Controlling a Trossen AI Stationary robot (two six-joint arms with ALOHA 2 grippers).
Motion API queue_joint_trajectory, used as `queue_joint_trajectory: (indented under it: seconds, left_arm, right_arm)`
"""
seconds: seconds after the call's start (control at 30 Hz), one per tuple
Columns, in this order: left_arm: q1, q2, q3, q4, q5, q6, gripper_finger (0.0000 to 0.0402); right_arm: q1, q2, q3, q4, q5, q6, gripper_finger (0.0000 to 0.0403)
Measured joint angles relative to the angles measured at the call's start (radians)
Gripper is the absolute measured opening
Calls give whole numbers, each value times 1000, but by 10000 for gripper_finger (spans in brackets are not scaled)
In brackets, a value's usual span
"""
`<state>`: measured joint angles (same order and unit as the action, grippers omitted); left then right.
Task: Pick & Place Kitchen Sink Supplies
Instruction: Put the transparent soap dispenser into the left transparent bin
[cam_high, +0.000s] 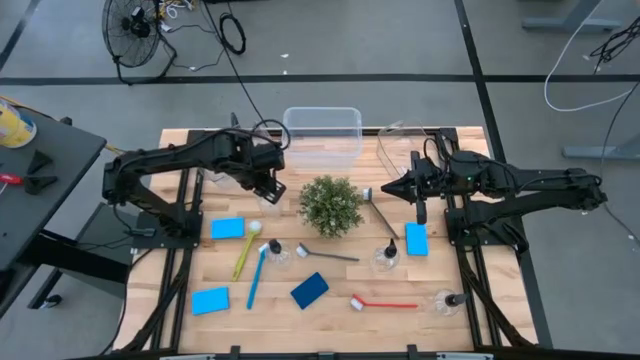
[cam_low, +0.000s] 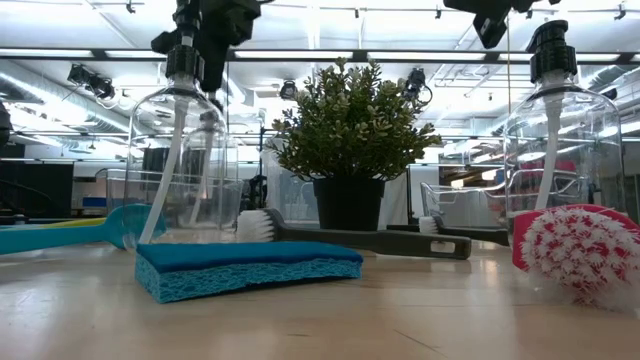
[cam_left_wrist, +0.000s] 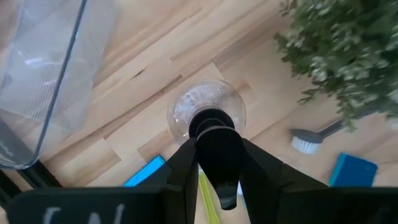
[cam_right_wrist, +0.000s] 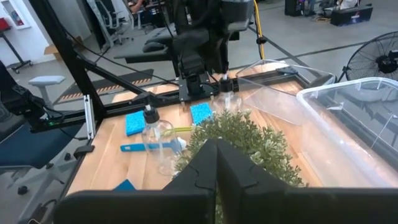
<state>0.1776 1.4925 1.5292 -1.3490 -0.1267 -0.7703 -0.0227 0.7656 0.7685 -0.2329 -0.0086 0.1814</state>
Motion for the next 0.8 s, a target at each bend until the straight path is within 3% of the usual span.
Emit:
queue_joint_trajectory:
  seconds: [0.23, 0.47, 0.8]
  left_arm:
    - [46, 0, 172, -119, -73, 65, 95]
    - [161, -1, 352, -217, -176, 194, 94]
    - [359, -2, 410, -222, -219, 365, 77]
  right_arm:
    - [0, 0, 0, 2, 0, -6, 9]
    - [0, 0, 0, 8, 0, -6, 9]
    - [0, 0, 0, 8, 0, -7, 9]
